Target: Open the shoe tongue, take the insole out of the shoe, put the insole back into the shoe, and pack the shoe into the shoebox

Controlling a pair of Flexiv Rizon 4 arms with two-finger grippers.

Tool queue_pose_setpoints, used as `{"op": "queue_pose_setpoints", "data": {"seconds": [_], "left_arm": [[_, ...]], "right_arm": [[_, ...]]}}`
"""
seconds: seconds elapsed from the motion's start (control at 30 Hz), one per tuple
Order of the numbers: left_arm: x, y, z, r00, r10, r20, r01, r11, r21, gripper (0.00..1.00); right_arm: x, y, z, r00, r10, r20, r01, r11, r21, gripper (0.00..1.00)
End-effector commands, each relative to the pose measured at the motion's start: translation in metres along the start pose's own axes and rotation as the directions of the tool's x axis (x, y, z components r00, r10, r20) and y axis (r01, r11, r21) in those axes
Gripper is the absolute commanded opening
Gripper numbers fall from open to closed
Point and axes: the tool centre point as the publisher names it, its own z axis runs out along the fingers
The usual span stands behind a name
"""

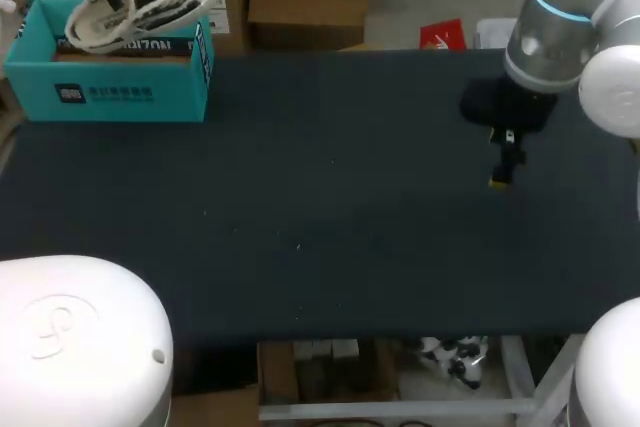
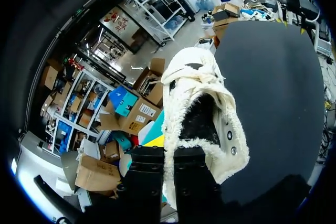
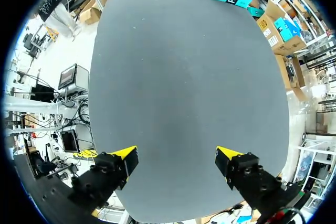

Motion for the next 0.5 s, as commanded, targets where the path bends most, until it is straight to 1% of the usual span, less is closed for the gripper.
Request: {"op": "queue_pose_setpoints", "data": {"seconds": [0.03,0.1,0.2,0.3,0.4,0.5], "left_arm": [[-0.013,0.015,0.016,1.0,0.018,0.02,-0.017,0.999,-0.028,0.0],[-0.027,0.025,0.022,1.0,0.005,0.003,-0.005,1.0,-0.01,0.0],[-0.048,0.035,0.037,1.0,0.005,0.019,-0.004,1.0,-0.028,0.0],[-0.066,0.045,0.048,1.0,0.007,0.022,-0.006,1.0,-0.025,0.0],[-0.077,0.058,0.062,0.999,0.036,0.026,-0.035,0.999,-0.036,0.0],[-0.083,0.072,0.078,0.998,0.056,0.023,-0.054,0.997,-0.052,0.0]], "right_arm": [[0.0,0.0,0.0,1.0,0.0,0.0,0.0,1.0,0.002,1.0],[0.0,0.0,0.0,1.0,0.0,0.0,0.0,1.0,0.002,1.0],[0.0,0.0,0.0,1.0,0.0,0.0,0.0,1.0,0.002,1.0],[0.0,0.0,0.0,1.0,0.0,0.0,0.0,1.0,0.002,1.0],[0.0,0.0,0.0,1.0,0.0,0.0,0.0,1.0,0.002,1.0],[0.0,0.0,0.0,1.0,0.0,0.0,0.0,1.0,0.002,1.0]]}}
